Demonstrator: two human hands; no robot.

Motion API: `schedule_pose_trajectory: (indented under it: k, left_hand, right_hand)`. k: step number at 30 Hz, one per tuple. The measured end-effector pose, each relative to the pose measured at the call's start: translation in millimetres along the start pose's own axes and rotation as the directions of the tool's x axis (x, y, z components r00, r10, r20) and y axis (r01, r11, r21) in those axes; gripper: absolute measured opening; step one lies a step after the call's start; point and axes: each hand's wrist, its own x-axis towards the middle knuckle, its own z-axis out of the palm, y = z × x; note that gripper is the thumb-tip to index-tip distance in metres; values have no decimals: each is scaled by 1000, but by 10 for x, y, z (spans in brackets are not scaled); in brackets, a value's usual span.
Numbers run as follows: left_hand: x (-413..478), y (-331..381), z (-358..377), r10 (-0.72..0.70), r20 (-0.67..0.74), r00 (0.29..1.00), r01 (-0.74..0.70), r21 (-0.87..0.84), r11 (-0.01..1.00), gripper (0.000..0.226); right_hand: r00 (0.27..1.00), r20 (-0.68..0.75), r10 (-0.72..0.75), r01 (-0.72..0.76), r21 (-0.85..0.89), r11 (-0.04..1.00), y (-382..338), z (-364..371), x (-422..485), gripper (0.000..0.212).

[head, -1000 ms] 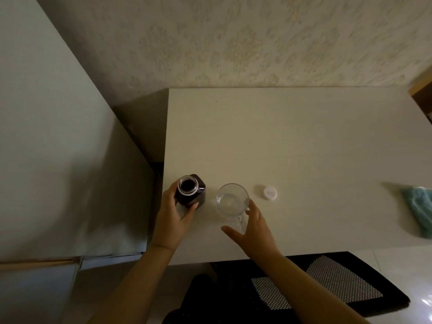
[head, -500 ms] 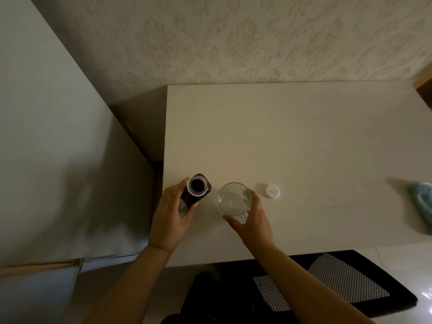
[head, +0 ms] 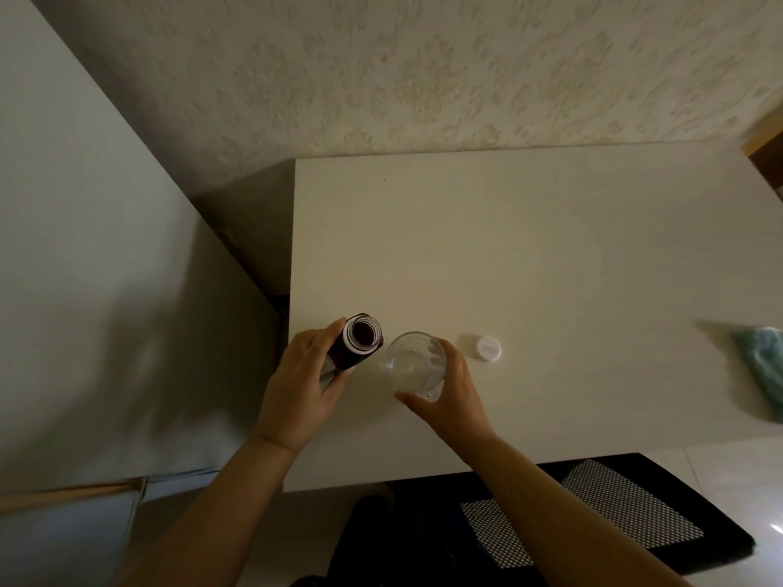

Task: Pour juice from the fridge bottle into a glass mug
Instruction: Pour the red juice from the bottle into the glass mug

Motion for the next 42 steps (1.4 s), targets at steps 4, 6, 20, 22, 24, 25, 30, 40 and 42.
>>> schedule_pose_trajectory:
  k: [4,6,20,22,24,25,30,40,42]
  left_hand:
    - [-17,4,24,17,51,999,-19,25,1000,74]
    - [-12,18,33,19,62,998,-22,40,999,75]
    - [146,148,-114,39,51,998,-45,111,993,73]
    - [186,183,-184,50,42,998,-55,127,990,72]
    - [219,224,-253,73,42,996,-79,146,986,73]
    - [230,248,-288,85,44,995,-91,154,984,74]
    - [279,366,-451,136,44,990,-141,192,971,76]
    - [292,506,-581,196,63,979,-205,265,942,78]
    - [288,516,-579,208,63,976,-217,277,936,80]
  right_hand:
    - [999,31,17,-18,36,999,12,2,9,95]
    - [999,32,6,-7,39,999,0,-3,7,92]
    - [994,-27,-109,110,62,992,-261,-235,-54,85]
    - [992,-27,-119,121,53,991,-335,-295,-68,87]
    - [992,-15,-123,123,36,992,-406,-338,-86,90]
    - [992,-8,-126,126,25,992,-435,-353,-97,91]
    - [991,11,-133,133,12,991,-549,-416,-184,93]
    - [983,37,-179,180,-16,984,-656,-524,-323,92]
    - [982,36,-185,185,-25,982,-663,-541,-334,92]
